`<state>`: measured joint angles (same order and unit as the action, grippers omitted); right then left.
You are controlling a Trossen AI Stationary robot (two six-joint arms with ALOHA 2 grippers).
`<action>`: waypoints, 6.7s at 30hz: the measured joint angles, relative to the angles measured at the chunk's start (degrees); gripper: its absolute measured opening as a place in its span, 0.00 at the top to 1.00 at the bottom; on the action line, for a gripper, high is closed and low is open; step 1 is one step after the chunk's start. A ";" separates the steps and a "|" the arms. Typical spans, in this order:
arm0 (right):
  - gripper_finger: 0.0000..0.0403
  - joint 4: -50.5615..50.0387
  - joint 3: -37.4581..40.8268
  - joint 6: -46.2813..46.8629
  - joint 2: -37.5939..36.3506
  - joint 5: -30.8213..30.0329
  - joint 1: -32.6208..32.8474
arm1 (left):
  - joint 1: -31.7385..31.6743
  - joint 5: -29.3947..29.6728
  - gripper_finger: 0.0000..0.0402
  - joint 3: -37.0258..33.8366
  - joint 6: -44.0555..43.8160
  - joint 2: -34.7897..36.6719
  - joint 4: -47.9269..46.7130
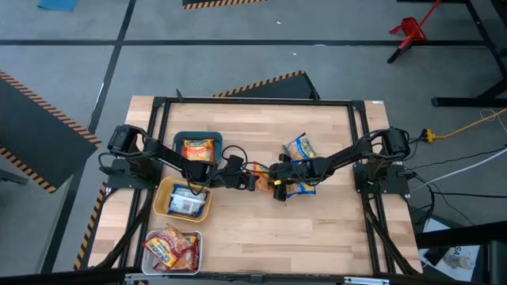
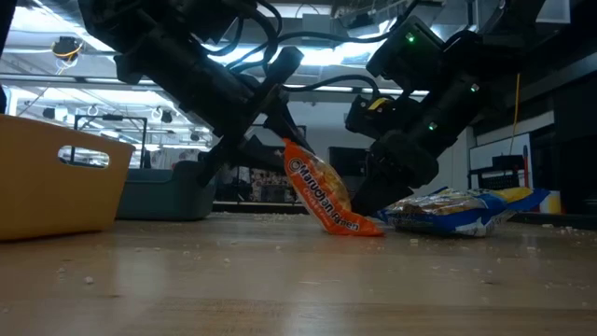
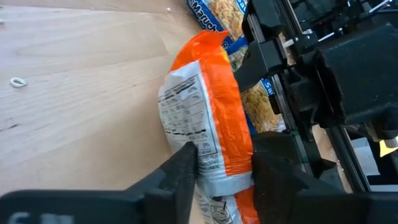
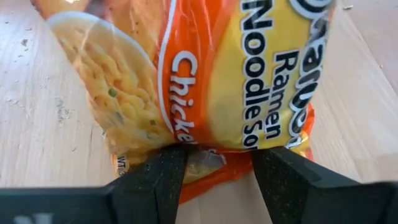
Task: Sort Maruchan noodles
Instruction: Put the orange noodle pack into the blue bin, then put the bottom blue noodle pack into the yellow bin
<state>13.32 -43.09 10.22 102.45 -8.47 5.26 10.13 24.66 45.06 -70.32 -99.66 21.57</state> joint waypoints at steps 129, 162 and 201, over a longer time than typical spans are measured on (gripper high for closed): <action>0.55 -33.37 -0.10 8.93 -37.48 -10.28 -0.01 | -11.63 15.43 0.81 -15.39 3.92 74.88 -60.78; 0.37 -43.92 10.60 42.33 -30.45 -5.96 4.76 | -0.76 2.80 0.73 -19.96 31.90 48.37 8.08; 0.42 -34.64 -1.05 38.70 -15.85 -6.04 10.98 | 6.91 2.23 0.73 -9.96 18.47 24.71 11.63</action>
<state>-21.32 -44.14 48.92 86.61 -14.51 16.24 17.04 26.89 35.10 -51.85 -74.94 33.20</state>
